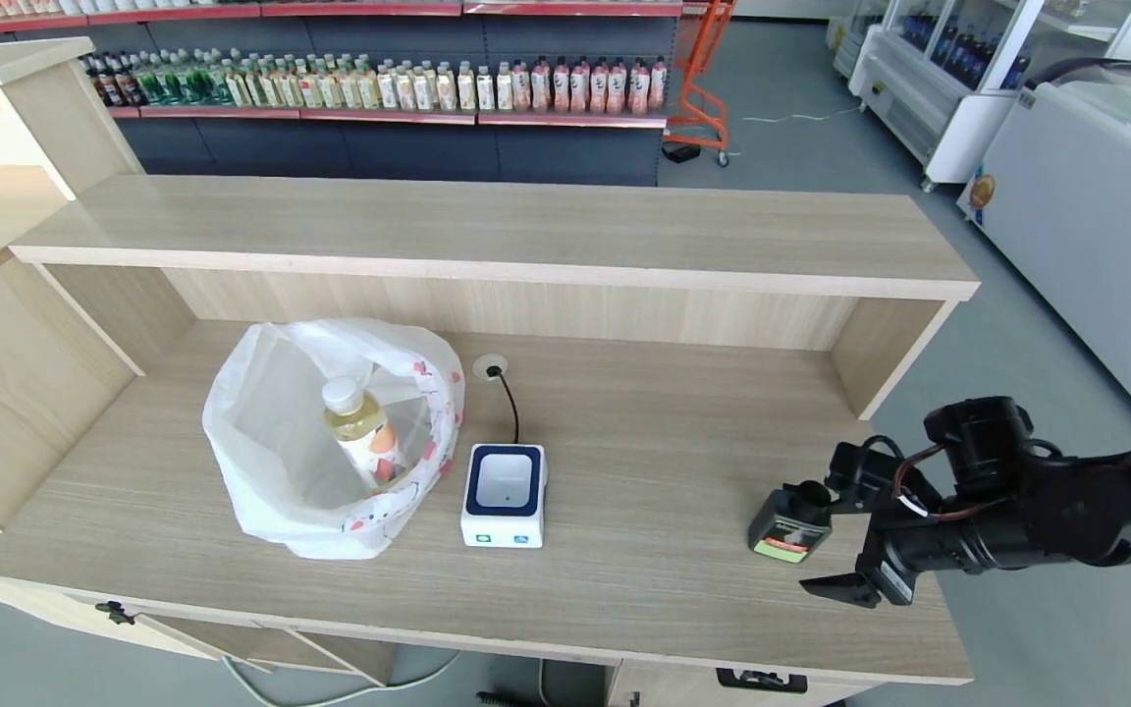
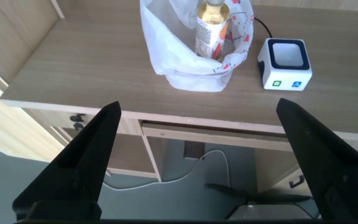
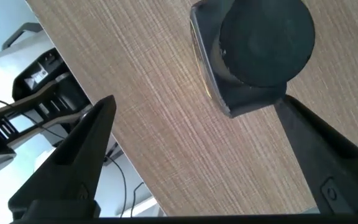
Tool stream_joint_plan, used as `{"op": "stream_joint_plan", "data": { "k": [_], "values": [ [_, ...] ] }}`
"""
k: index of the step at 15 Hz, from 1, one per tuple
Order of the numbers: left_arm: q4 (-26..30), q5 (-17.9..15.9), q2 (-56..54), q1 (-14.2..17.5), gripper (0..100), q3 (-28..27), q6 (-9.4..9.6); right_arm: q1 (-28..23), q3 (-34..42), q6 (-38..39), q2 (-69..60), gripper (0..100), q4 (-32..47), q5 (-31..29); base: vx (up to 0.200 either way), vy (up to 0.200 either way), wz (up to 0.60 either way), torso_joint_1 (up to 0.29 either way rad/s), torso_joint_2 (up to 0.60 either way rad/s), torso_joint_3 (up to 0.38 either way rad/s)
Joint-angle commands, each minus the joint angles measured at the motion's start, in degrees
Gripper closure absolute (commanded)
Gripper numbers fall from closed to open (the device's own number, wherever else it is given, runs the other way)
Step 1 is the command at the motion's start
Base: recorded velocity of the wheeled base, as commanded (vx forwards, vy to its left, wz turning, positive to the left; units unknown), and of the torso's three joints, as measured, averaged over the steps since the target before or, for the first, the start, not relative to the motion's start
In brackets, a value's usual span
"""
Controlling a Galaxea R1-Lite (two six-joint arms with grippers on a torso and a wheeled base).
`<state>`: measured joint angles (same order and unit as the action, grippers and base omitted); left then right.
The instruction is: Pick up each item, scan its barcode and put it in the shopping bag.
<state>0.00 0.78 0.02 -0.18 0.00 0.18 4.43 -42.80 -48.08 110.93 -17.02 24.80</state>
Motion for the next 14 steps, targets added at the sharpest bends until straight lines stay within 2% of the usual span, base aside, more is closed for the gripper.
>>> {"op": "stream_joint_plan", "data": {
  "k": [1, 7, 10, 11, 14],
  "values": [
    [0.0, 0.0, 0.0, 0.0, 0, 0.0, -0.01, 0.6, -0.7, 0.0, 1.5, 100, -0.2, 0.0, 0.0, 0.0, 0.0, 0.0, 0.0, 0.0],
    [0.0, 0.0, 0.0, 0.0, 0, 0.0, -0.01, 0.6, -0.6, 0.7, -1.3, 100, -2.6, 0.3, 0.0, 0.0, 0.0, 0.0, 0.0, 0.0],
    [0.0, 0.0, 0.0, 0.0, 0, 0.0, -0.01, -0.9, -0.3, 9.7, -10.7, 100, -3.4, 1.8, 0.0, 0.0, 0.0, 0.0, 0.0, 0.0],
    [0.0, 0.0, 0.0, 0.0, 0, 0.0, -0.01, -2.9, 2.2, 14.1, -17.2, 100, -4.0, 2.8, 0.0, 0.0, 0.0, 0.0, 0.0, 0.0],
    [0.0, 0.0, 0.0, 0.0, 0, 0.0, -0.01, -6.0, 8.7, 11.2, -26.2, 100, -3.9, 2.8, 0.0, 0.0, 0.0, 0.0, 0.0, 0.0]
  ]
}}
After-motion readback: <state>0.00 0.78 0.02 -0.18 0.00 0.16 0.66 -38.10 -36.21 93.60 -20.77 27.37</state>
